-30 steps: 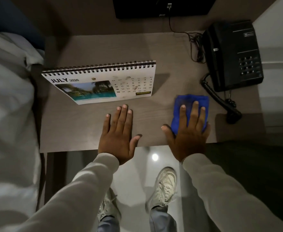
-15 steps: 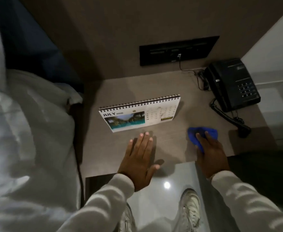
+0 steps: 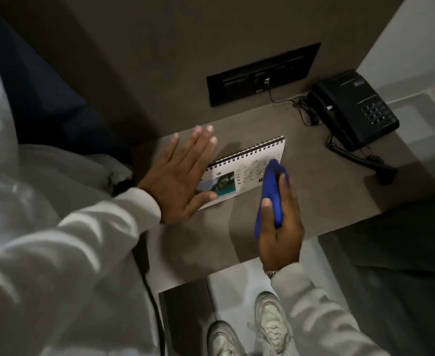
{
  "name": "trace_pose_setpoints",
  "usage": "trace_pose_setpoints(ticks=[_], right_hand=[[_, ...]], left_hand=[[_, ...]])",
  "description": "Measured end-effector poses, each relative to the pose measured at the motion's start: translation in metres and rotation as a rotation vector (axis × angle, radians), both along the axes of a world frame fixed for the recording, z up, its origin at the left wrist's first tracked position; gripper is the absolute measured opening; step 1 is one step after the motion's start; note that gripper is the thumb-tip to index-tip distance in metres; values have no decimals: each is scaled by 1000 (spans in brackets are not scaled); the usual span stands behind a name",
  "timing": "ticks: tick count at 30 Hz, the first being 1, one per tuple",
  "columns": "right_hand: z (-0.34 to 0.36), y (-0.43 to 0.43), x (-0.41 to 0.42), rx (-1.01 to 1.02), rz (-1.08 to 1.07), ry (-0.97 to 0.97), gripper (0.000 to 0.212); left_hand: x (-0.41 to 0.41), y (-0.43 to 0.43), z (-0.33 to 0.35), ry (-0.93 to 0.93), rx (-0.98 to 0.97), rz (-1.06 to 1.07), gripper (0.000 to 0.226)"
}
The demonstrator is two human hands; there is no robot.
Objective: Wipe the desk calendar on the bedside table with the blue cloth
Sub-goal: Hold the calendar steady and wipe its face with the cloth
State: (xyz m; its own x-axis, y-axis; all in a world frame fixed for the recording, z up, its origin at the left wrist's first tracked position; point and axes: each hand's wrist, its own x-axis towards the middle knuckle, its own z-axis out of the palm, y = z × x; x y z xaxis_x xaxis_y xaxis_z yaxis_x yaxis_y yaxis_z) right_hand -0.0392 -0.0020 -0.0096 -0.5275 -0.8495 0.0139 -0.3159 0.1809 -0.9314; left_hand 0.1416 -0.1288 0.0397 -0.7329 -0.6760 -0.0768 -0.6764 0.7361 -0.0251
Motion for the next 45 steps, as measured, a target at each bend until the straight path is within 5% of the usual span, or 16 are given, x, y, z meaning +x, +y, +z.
trace_pose_setpoints(ticks=[4, 12, 21, 30, 38, 45], right_hand=[[-14, -29, 4, -81, -23, 55, 51], [-42, -64, 24, -159, -53, 48, 54], [-76, -53, 95, -188, -64, 36, 57], [-59, -82, 53, -245, -288, 19, 49], [-89, -42, 122, -129, -29, 103, 56], [-64, -71, 83, -341, -238, 17, 52]], left_hand=[[-4, -32, -1, -22, 76, -246, 84], [0, -51, -7, 65, 175, -369, 82], [-1, -55, -8, 54, 194, -434, 93], [-1, -56, -8, 68, 207, -458, 93], [-1, -56, -10, 77, 214, -456, 93], [0, -57, -11, 64, 204, -458, 94]])
